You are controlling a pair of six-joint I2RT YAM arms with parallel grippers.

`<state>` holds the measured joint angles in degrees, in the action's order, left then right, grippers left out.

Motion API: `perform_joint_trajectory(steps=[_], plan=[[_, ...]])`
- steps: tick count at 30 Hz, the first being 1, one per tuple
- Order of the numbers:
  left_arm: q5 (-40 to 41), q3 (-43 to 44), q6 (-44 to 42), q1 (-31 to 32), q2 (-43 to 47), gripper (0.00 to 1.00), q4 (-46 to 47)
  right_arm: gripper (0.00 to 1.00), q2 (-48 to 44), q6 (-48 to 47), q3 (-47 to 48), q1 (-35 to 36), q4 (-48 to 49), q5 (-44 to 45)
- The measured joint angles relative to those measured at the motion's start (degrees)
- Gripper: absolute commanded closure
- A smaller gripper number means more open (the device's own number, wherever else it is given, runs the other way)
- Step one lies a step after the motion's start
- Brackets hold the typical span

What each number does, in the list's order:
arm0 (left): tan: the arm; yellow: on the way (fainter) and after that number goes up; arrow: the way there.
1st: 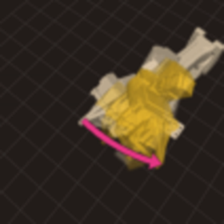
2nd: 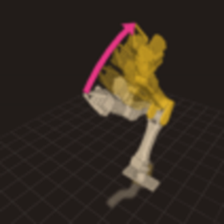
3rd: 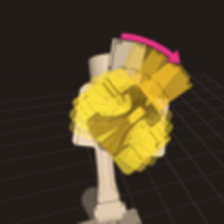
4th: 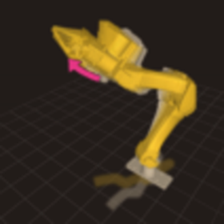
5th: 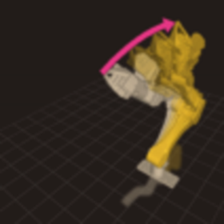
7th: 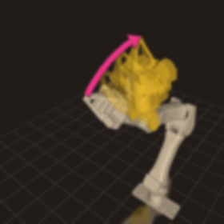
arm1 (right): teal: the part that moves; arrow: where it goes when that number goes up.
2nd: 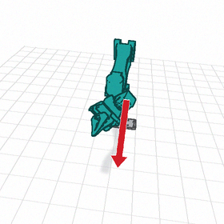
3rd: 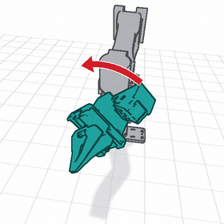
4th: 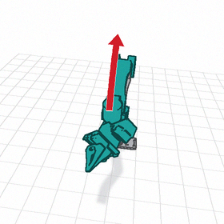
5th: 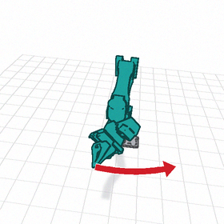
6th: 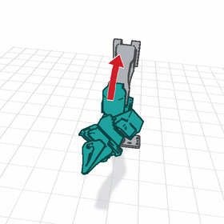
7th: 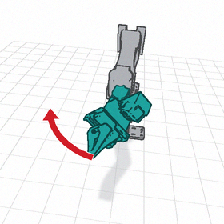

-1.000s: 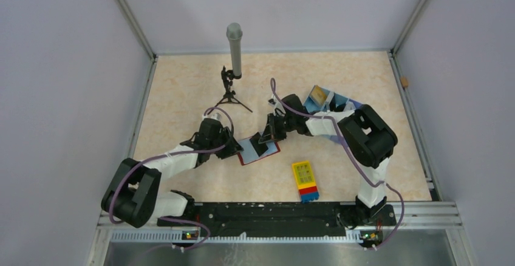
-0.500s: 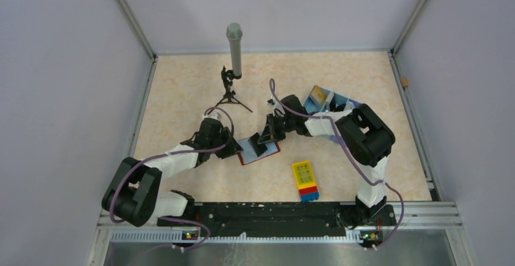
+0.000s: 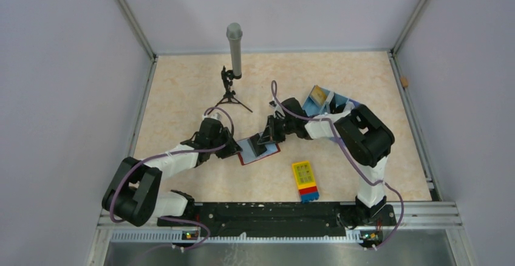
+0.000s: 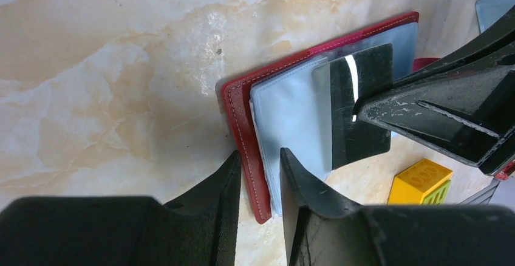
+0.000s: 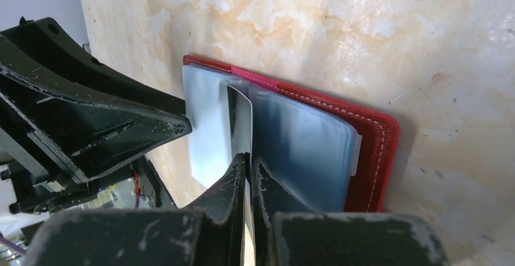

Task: Put the credit cards into the card holder
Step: Insert the credit card into the card holder.

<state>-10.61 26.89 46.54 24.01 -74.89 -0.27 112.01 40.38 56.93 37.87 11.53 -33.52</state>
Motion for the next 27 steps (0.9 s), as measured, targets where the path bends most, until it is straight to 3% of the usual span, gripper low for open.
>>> perform_joint_trajectory(steps=[16,27], plan=[[0.5,0.0,0.0,0.0,0.0,0.70,-0.3,0.73,-2.8,3.3,-2.4,4.8,1.1,9.7],[2.9,0.0,-0.2,0.0,2.4,0.65,-3.2,0.46,-6.6,-6.4,3.2,6.8,-14.0,18.7]])
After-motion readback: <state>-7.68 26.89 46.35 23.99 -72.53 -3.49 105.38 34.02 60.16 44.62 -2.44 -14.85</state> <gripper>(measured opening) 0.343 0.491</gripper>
